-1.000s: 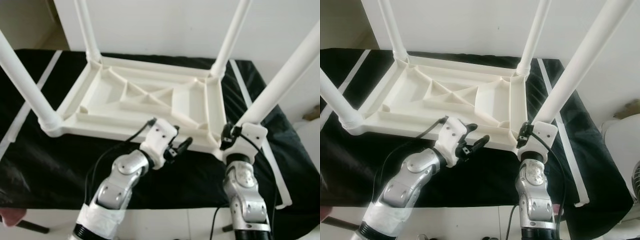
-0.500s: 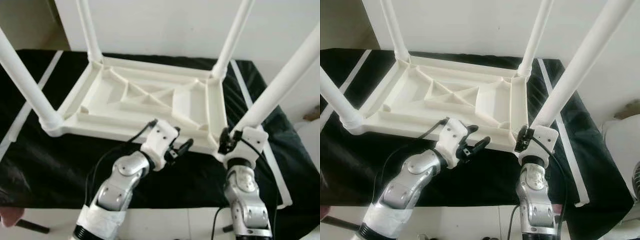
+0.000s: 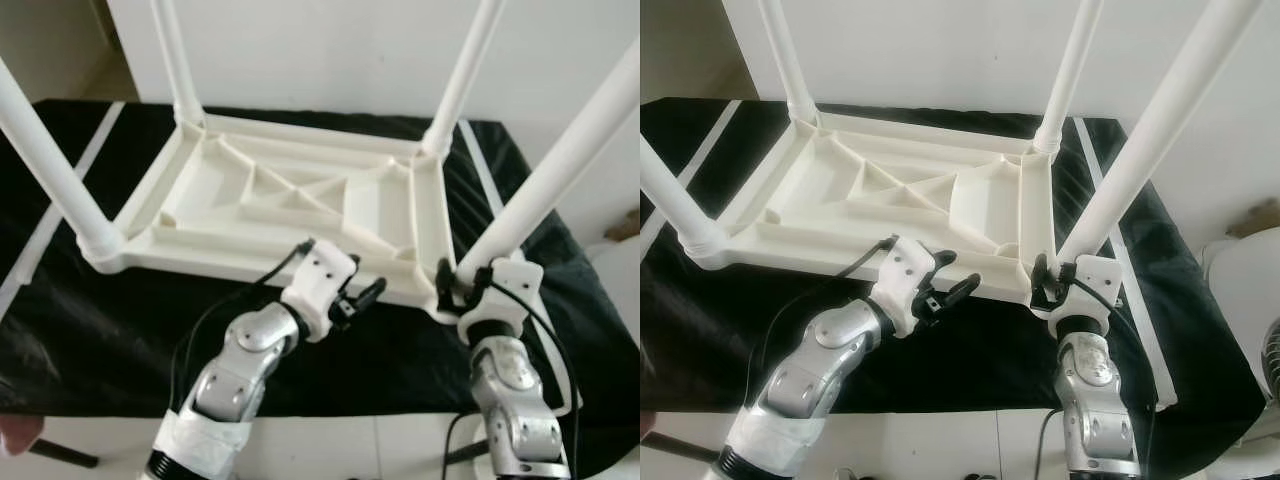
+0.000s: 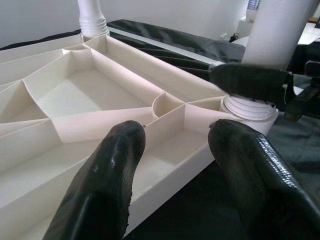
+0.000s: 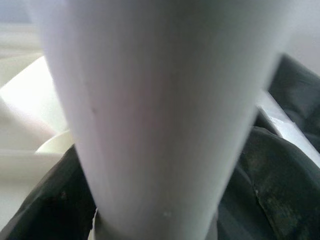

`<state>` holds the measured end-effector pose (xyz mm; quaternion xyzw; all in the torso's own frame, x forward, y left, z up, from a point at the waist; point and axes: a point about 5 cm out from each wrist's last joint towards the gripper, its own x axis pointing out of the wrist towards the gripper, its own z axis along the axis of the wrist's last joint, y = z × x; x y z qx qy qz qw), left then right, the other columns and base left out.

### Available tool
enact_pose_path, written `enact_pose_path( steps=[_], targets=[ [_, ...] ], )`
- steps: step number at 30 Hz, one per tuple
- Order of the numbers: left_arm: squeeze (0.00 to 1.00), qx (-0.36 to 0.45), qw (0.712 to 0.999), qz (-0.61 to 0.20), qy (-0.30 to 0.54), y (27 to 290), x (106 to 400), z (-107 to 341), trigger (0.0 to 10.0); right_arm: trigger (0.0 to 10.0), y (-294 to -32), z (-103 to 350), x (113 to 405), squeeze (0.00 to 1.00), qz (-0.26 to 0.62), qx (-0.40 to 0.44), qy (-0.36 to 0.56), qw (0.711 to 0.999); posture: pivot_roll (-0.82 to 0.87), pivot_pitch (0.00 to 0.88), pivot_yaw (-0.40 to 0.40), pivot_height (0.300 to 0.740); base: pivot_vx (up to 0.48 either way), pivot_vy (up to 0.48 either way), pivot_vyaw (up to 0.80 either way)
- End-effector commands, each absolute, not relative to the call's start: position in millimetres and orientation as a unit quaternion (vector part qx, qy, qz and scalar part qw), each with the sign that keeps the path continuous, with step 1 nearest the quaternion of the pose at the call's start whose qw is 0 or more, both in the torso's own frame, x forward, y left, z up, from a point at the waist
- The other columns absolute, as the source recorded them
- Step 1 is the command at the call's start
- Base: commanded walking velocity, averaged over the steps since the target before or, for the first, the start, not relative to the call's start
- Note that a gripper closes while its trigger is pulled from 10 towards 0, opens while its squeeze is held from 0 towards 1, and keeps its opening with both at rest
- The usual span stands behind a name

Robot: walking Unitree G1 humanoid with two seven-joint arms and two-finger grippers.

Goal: Building children table

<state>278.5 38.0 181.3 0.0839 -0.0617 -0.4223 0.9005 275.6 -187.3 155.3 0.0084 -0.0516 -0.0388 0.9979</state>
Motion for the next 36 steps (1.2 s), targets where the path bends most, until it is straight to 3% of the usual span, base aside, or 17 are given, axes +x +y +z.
enact_pose_path(
  steps=[1, 8, 9, 18, 19, 21, 22, 36],
  targets=[
    [0.00, 0.079, 0.903, -0.418, -0.059, 36.8, 276.5, 180.6, 10.0, 10.0, -189.0, 151.8, 276.5, 1.00, -0.013, 0.015, -0.044, 0.999, -0.09, 0.143, -0.053, 0.740, 0.000, 0.000, 0.00],
    [0.00, 0.080, 0.903, -0.418, -0.059, 36.9, 276.9, 180.5, 10.0, 10.0, -192.6, 151.4, 282.7, 1.00, 0.068, 0.007, -0.033, 0.997, -0.09, 0.143, -0.052, 0.740, 0.000, 0.000, 0.00],
    [0.00, 0.080, 0.903, -0.418, -0.059, 36.8, 276.9, 180.5, 10.0, 10.0, -193.4, 151.6, 283.6, 0.00, 0.071, -0.002, -0.033, 0.997, -0.09, 0.142, -0.051, 0.740, 0.000, 0.000, 0.00],
    [0.00, 0.082, 0.904, -0.416, -0.060, 38.5, 277.7, 181.8, 10.0, 10.0, -196.5, 153.2, 290.8, 0.00, 0.127, -0.033, -0.031, 0.991, -0.08, 0.136, -0.043, 0.740, 0.000, 0.000, 0.00],
    [0.00, 0.082, 0.904, -0.416, -0.060, 38.7, 277.9, 181.9, 10.0, 4.0, -196.7, 152.6, 290.9, 0.00, 0.132, -0.034, -0.030, 0.990, -0.08, 0.136, -0.044, 0.740, 0.000, 0.000, 0.00],
    [0.00, 0.083, 0.903, -0.416, -0.060, 38.8, 278.1, 182.0, 10.0, 4.0, -196.8, 152.2, 291.0, 0.00, 0.135, -0.035, -0.030, 0.990, -0.08, 0.136, -0.044, 0.740, 0.000, 0.000, 0.00],
    [0.00, 0.083, 0.903, -0.417, -0.061, 38.8, 278.3, 182.1, 10.0, 0.0, -196.6, 151.9, 290.9, 0.00, 0.138, -0.033, -0.030, 0.989, -0.08, 0.136, -0.042, 0.740, 0.000, 0.000, 0.00],
    [0.00, 0.082, 0.901, -0.421, -0.062, 37.9, 279.5, 182.7, 10.0, 0.0, -196.3, 147.4, 288.8, 0.00, 0.138, -0.020, -0.028, 0.990, -0.09, 0.132, -0.035, 0.740, 0.000, 0.000, 0.00]
  ],
)
